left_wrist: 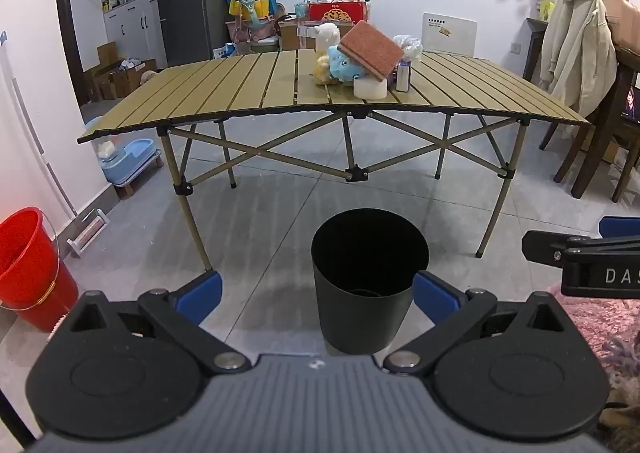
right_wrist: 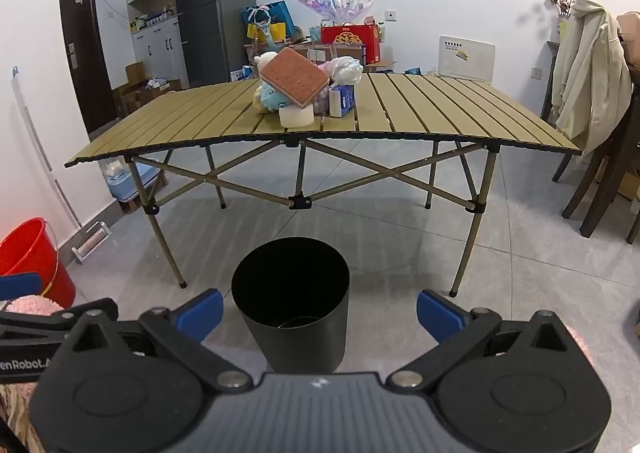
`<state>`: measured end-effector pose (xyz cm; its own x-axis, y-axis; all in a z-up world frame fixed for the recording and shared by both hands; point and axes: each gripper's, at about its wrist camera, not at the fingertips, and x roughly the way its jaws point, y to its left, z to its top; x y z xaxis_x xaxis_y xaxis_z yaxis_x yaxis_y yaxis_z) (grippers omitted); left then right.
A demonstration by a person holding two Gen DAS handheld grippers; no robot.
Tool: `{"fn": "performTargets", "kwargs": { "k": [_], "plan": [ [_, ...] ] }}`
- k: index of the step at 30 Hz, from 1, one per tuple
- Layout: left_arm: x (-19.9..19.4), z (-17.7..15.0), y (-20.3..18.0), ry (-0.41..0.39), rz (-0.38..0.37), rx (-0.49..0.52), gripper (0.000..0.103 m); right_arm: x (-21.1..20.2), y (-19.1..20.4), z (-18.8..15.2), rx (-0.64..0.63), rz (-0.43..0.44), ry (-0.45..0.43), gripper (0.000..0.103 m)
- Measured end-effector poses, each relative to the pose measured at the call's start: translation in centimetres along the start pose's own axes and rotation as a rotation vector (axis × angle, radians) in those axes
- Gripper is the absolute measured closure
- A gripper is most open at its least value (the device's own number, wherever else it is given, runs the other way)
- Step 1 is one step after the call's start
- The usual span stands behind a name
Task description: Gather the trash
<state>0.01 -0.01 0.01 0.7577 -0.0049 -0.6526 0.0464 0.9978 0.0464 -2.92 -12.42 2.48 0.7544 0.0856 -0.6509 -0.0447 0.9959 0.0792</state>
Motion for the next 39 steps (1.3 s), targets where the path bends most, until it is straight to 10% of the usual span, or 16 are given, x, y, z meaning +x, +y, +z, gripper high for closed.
{"fn": "performTargets", "kwargs": {
  "k": [39],
  "plan": [
    [-0.28,0.17,0.06,-0.015,-0.001,-0.001,0.0,-0.24,-0.21,0.19,0.002,0.003,-0.011,0.0]
  ]
}}
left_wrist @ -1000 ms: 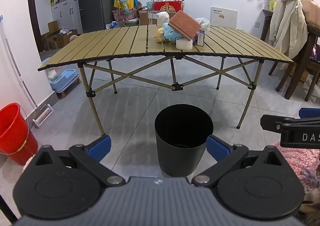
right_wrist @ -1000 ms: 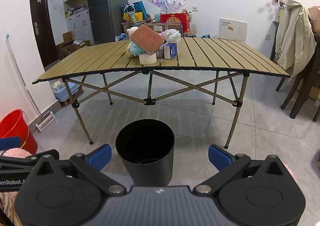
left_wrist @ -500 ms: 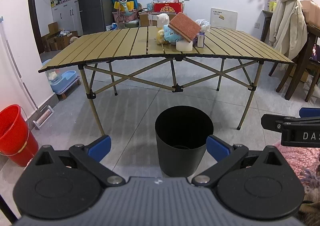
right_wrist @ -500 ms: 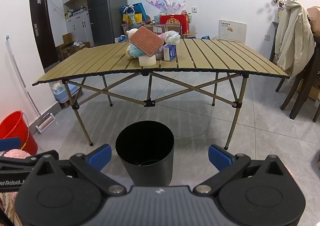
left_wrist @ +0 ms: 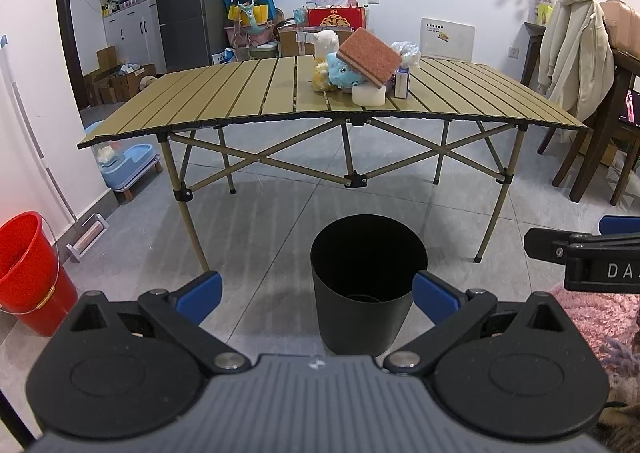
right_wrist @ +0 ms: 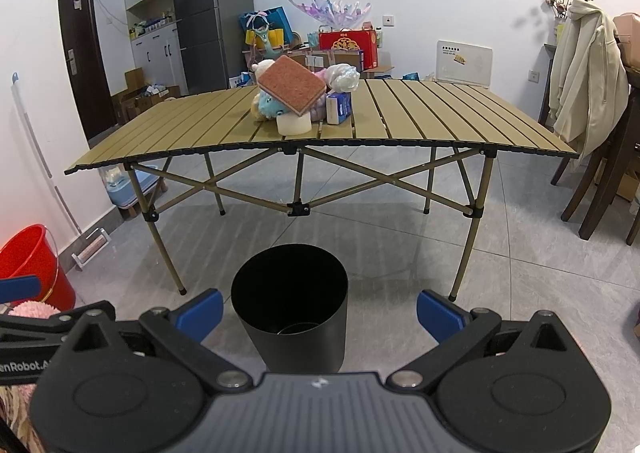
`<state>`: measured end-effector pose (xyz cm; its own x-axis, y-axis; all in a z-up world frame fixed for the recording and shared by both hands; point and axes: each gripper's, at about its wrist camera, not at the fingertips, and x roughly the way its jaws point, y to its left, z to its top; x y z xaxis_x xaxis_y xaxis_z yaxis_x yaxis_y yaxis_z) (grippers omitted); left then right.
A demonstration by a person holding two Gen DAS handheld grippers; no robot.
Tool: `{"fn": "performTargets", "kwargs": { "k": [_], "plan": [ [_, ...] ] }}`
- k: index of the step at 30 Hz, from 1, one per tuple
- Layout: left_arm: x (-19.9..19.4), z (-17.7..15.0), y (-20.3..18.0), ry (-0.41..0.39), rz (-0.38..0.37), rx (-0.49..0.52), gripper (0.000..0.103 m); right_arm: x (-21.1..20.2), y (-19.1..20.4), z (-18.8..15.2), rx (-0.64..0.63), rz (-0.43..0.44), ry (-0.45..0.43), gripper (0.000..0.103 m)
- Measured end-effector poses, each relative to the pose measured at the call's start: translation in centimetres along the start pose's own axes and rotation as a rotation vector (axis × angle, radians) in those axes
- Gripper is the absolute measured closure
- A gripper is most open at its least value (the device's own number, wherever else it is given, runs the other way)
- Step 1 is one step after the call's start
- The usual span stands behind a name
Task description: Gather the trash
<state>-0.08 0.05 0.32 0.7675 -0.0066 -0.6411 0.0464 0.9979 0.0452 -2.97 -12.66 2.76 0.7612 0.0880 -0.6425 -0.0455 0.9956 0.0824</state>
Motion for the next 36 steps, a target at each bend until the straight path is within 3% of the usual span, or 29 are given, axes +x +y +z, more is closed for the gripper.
{"fn": "performTargets", "kwargs": {
  "k": [36],
  "plan": [
    [-0.3,0.58,0.2,-0.014,0.001,-0.003,0.0,-0.45,0.0,0.18,0.001,0.003,-0.016,0.0]
  ]
}}
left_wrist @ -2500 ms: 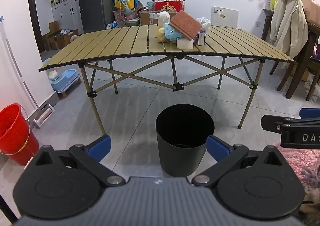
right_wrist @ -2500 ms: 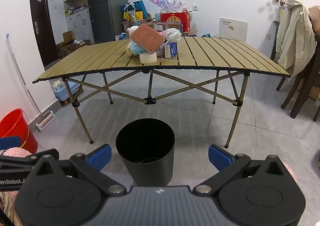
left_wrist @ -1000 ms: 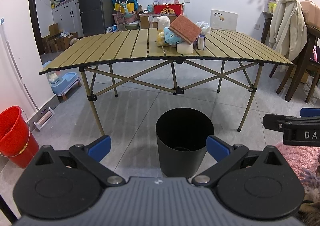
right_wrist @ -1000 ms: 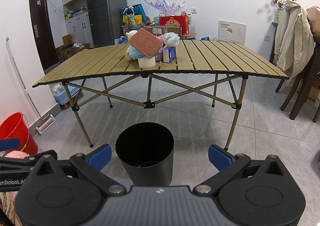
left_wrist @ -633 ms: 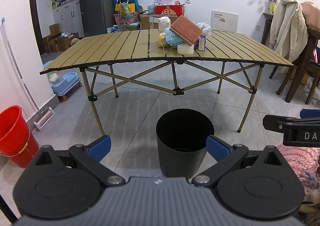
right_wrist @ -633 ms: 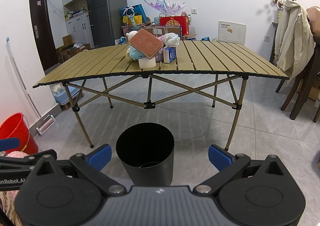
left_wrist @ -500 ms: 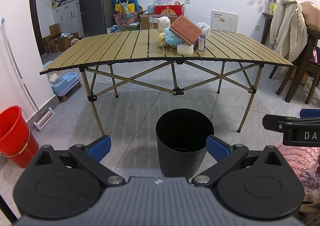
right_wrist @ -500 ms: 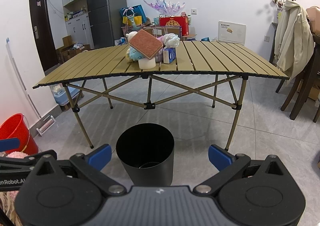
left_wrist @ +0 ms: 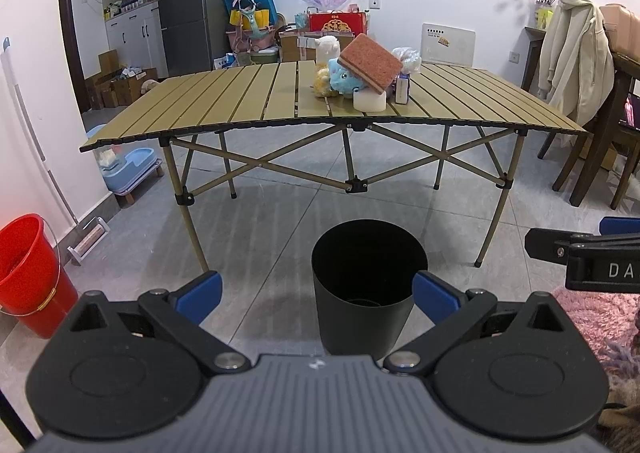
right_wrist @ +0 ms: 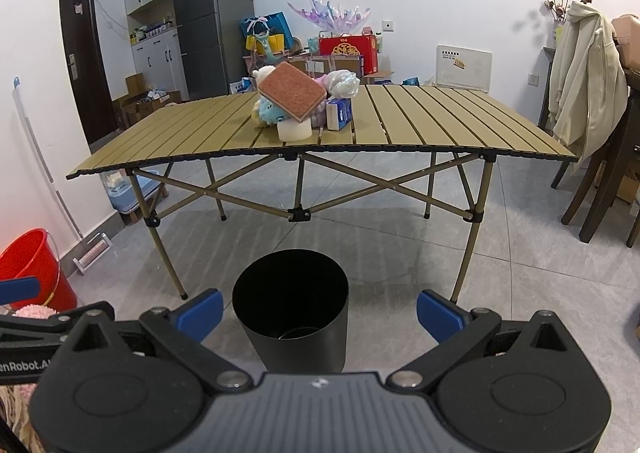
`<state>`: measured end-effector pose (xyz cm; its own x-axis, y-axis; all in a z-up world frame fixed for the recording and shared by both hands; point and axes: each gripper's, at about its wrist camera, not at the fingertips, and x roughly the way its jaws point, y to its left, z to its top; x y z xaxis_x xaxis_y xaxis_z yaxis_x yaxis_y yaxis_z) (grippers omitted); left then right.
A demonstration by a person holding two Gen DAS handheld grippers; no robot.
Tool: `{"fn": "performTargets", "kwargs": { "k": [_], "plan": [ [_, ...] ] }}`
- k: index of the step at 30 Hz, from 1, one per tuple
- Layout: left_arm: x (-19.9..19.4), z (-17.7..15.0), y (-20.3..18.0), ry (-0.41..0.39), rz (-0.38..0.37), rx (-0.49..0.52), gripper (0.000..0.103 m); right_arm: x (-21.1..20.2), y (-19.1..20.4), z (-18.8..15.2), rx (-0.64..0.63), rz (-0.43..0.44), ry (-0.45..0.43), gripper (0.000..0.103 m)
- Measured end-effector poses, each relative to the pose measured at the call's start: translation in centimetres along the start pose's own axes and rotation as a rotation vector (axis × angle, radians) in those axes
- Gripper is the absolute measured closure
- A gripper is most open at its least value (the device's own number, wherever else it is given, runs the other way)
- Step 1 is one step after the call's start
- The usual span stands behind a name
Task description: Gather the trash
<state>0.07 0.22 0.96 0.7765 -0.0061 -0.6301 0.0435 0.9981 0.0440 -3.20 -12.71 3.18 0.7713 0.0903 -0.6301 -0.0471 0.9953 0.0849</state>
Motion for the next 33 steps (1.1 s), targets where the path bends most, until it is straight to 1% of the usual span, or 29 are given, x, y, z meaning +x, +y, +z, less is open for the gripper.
{"fn": "performTargets", "kwargs": {
  "k": [15,21,26,33],
  "plan": [
    [0.0,0.0,0.0,-0.003,0.0,0.001,0.0,0.0,-0.1,-0.1,0.001,0.0,-0.007,0.0],
    [0.0,0.3,0.1,-0.02,0.004,0.004,0.0,0.1,-0.3,0.4,-0.002,-0.002,-0.018,0.0],
    [0.8,0.5,0.3,-0.036,0.013,0.001,0.0,0.4,-0.4,0.7,-0.007,-0.001,-0.034,0.0],
    [2.1,1.9,0.4,-0.062,0.025,0.006,0.0,1.1,-1.0,1.8,-0.002,-0.009,-0.068,0.0]
  ]
}}
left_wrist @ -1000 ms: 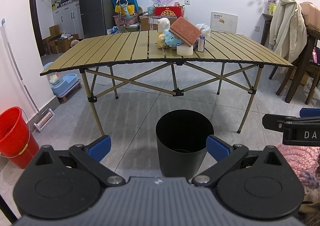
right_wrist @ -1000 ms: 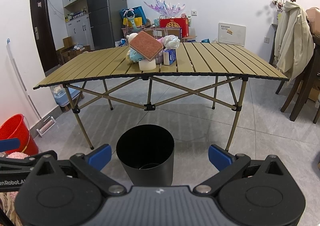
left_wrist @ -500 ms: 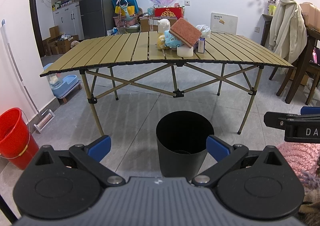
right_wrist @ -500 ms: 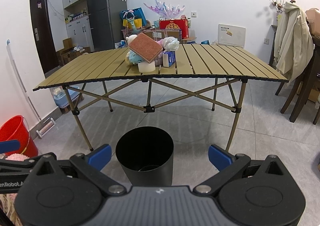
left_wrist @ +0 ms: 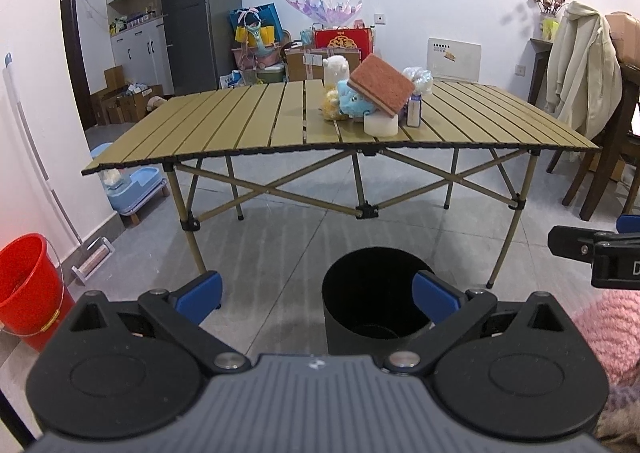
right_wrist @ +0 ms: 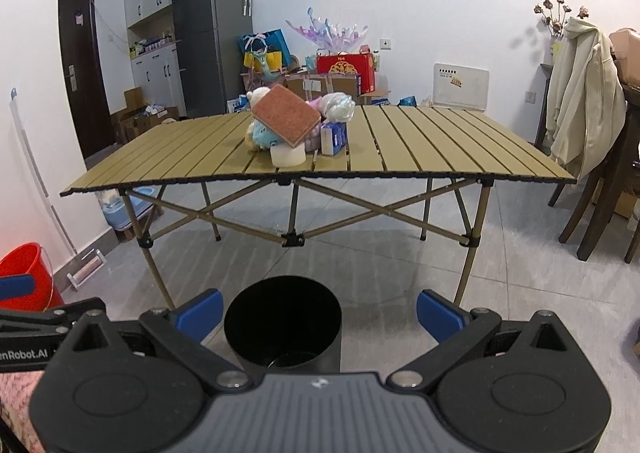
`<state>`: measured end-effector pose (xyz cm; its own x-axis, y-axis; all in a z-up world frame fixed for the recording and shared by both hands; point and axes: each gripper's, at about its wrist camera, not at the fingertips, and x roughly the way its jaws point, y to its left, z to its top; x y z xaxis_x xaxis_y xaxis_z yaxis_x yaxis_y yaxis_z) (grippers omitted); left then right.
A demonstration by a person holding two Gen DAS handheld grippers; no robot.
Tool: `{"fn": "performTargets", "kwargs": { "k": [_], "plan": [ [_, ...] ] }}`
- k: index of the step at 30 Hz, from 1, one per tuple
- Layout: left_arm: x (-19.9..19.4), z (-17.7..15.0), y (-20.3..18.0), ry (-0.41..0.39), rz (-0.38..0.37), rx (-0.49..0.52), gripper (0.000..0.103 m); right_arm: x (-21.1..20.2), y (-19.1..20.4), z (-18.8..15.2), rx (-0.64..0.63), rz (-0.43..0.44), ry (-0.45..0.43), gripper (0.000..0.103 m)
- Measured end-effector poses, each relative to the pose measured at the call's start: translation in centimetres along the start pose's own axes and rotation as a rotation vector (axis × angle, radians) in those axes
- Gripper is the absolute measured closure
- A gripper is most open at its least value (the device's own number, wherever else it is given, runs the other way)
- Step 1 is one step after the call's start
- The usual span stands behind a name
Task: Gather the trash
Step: 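Move both tools toward the table items on the table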
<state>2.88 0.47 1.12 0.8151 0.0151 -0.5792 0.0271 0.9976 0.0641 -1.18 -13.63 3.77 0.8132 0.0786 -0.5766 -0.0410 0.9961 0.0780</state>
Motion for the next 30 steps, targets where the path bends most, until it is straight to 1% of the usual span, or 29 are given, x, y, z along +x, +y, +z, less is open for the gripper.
{"fn": "performTargets", "kwargs": {
  "k": [8,15,19,24,30],
  "plan": [
    [1.4,2.0,0.5,-0.041,0.013,-0.015,0.0,1.7,-0.5,1.6,0.001,-0.013,-0.042,0.0],
    [2.9,4.0,1.0,-0.071,0.016,-0.041,0.0,3.5,-0.9,3.8,0.004,-0.021,-0.091,0.0],
    [4.0,5.3,1.2,-0.086,0.019,-0.05,0.0,4.8,-0.9,5.0,-0.006,-0.035,-0.134,0.0],
    [5.6,6.7,1.1,-0.105,0.029,-0.055,0.0,6.6,-0.8,6.4,-0.013,-0.03,-0.154,0.0],
    [7.9,8.1,1.1,-0.111,0.033,-0.074,0.0,8.9,-0.5,7.7,-0.03,-0.026,-0.191,0.0]
  ]
}}
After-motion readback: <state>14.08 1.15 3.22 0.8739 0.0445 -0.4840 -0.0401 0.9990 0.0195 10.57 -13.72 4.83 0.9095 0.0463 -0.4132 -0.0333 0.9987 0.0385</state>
